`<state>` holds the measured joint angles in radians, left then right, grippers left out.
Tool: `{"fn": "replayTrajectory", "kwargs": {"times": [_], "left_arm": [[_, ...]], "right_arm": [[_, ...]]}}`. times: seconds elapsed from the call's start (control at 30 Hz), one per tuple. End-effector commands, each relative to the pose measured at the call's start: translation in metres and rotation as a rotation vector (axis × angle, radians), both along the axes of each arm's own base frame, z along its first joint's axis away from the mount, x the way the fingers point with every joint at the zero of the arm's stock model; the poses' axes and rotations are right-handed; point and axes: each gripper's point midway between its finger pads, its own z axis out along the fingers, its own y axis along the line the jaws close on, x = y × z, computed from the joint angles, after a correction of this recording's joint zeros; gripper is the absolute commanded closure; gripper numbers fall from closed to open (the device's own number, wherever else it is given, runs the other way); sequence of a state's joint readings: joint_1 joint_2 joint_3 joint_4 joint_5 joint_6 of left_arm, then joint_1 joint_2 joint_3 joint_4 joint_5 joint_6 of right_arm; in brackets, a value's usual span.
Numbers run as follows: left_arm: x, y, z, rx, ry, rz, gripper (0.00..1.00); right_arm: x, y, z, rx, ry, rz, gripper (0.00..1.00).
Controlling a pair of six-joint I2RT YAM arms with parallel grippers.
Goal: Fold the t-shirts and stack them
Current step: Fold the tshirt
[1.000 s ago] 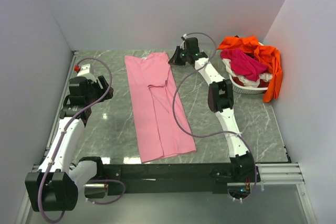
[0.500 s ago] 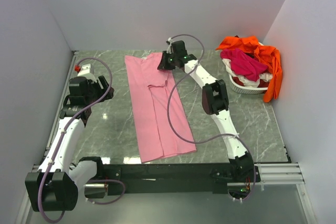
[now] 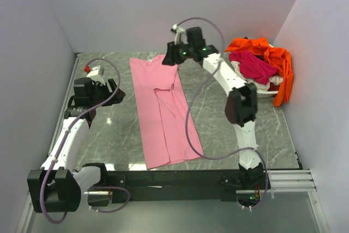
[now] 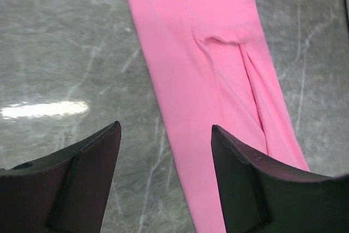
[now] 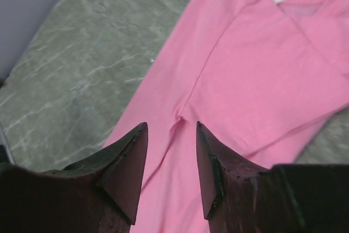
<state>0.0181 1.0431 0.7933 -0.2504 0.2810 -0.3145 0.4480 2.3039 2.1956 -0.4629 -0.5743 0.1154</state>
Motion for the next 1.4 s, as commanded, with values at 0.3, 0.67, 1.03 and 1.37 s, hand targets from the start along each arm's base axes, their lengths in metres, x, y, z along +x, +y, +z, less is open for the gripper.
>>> {"fn": "replayTrajectory", "kwargs": {"times": [0.3,0.67,1.03,1.37], "left_arm": [[-0.007,-0.038,0.032,-0.090,-0.121,-0.213,0.28],[-0.001,-0.035,0.016,-0.075,-0.057,-0.208,0.28],[0.002,-0.037,0.010,-0.084,-0.030,-0.218,0.28],[0.003,-0.037,0.010,-0.086,-0.025,-0.217,0.27]], "right_arm": [[0.052,-0.089,0.006,0.091,0.149,-0.220,0.49],[0.118,-0.076,-0.063,0.252,0.246,-0.419,0.51],[0.138,-0.069,-0.101,0.335,0.299,-0.452,0.57],[0.141,-0.070,-0.108,0.348,0.335,-0.494,0.60]]}}
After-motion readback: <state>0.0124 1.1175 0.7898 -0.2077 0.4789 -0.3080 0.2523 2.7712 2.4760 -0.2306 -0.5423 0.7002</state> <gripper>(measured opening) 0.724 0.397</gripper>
